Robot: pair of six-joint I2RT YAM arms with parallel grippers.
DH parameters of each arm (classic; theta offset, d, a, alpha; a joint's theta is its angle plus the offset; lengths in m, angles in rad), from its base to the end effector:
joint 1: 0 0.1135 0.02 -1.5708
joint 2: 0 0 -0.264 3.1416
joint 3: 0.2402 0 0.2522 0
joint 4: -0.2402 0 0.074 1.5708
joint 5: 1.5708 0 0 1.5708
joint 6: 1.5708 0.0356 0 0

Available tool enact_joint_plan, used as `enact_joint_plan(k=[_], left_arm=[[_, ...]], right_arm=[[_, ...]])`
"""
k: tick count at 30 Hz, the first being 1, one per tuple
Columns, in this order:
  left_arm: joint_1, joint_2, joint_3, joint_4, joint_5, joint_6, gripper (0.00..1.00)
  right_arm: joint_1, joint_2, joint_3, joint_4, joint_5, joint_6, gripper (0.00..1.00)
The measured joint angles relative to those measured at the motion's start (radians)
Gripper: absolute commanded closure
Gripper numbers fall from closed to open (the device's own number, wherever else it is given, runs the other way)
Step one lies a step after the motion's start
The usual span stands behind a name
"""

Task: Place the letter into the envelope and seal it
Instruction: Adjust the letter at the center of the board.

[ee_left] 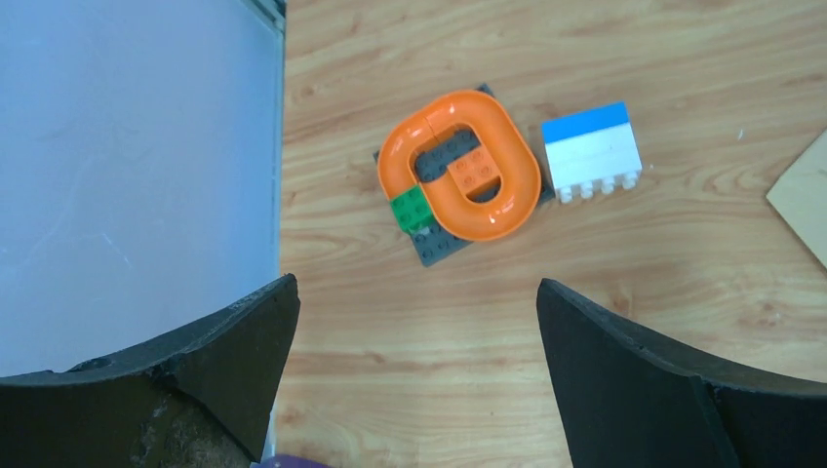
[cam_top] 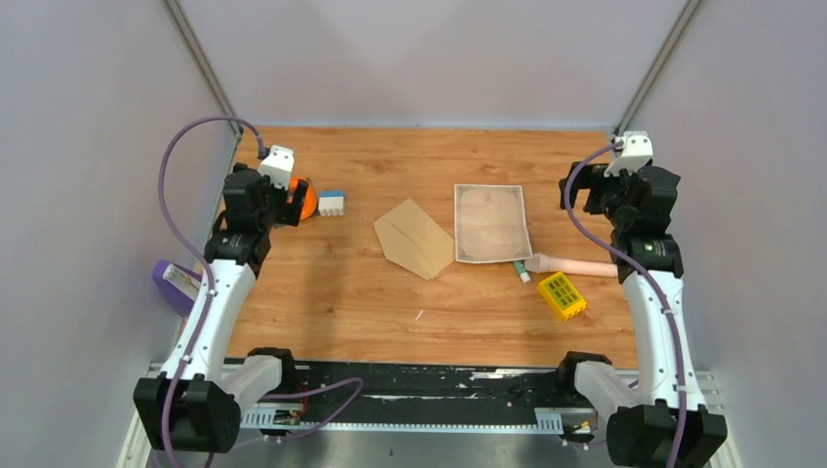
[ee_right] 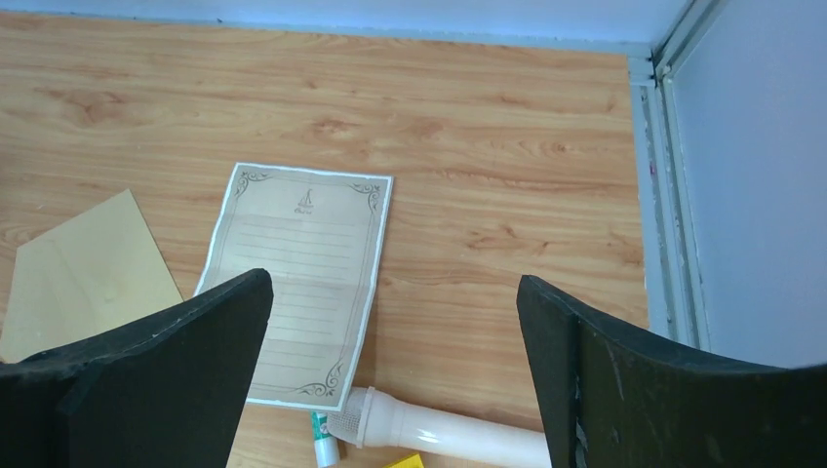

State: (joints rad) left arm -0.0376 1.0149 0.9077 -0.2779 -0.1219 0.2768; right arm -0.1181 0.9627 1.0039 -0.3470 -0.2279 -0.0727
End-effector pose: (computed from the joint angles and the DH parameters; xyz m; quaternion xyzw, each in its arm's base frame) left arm 0.2320 -0.0044 0.3301 0.0960 0.8229 0.1167 0.5477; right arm 0.2145 -0.0174 0.3675 -0.0490 0.8026 0.0353 0.5934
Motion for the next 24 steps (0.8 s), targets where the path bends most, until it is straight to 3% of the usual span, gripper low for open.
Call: enact_joint_plan(k=[9,24], left_arm=[[0.000,0.029,0.096,-0.137,0.004,0.028,0.00],[0.000,0.023,0.027,-0.196,0.148,0.096,0.00]], right_arm=[[0.000,0.018,0.093,-0.116,-0.038,-0.001,0.00],[0.037,0.045,0.002,-0.128,-0.145,-0.035,0.00]])
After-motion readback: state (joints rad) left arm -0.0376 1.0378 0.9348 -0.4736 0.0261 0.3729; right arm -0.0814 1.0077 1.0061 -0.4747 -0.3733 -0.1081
